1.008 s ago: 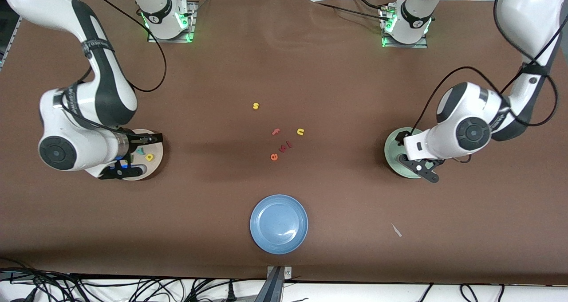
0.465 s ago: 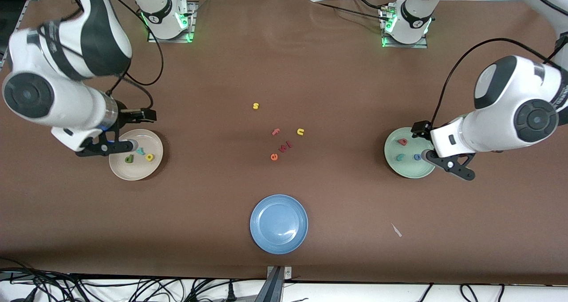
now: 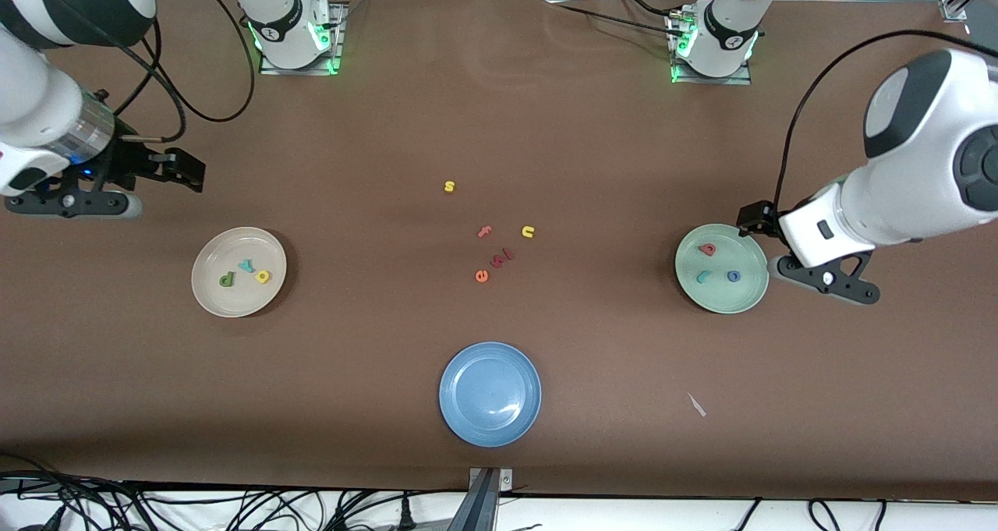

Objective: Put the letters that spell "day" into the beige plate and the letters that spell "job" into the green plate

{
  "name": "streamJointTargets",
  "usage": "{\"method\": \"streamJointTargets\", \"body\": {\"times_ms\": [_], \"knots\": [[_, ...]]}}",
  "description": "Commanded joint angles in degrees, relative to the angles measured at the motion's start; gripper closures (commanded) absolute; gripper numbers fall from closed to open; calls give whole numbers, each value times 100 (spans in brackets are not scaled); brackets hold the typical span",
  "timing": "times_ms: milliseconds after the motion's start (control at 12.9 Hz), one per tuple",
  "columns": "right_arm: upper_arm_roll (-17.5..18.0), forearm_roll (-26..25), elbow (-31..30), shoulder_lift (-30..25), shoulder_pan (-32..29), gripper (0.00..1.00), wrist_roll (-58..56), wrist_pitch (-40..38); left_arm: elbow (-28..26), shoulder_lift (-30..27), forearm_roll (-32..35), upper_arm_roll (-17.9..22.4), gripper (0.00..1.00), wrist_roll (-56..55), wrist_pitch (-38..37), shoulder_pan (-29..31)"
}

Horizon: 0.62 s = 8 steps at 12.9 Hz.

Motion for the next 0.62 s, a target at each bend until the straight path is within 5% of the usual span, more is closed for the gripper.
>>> {"method": "streamJointTargets", "body": {"times_ms": [0,233,542], "knots": [[-108,168,-434,-477,24,0,-18,139,-54,-614,-327,953,0,-89,-142,-656],[-143,765,-215,-488,-63,0,-123,-422,-159,-992,-1495,2770,0,-150,-107,-1648],[-275,477,-109,-443,-2,0,-675,-450,-1017,-1667,-1515,3847,0,-142,855,-2257]]}}
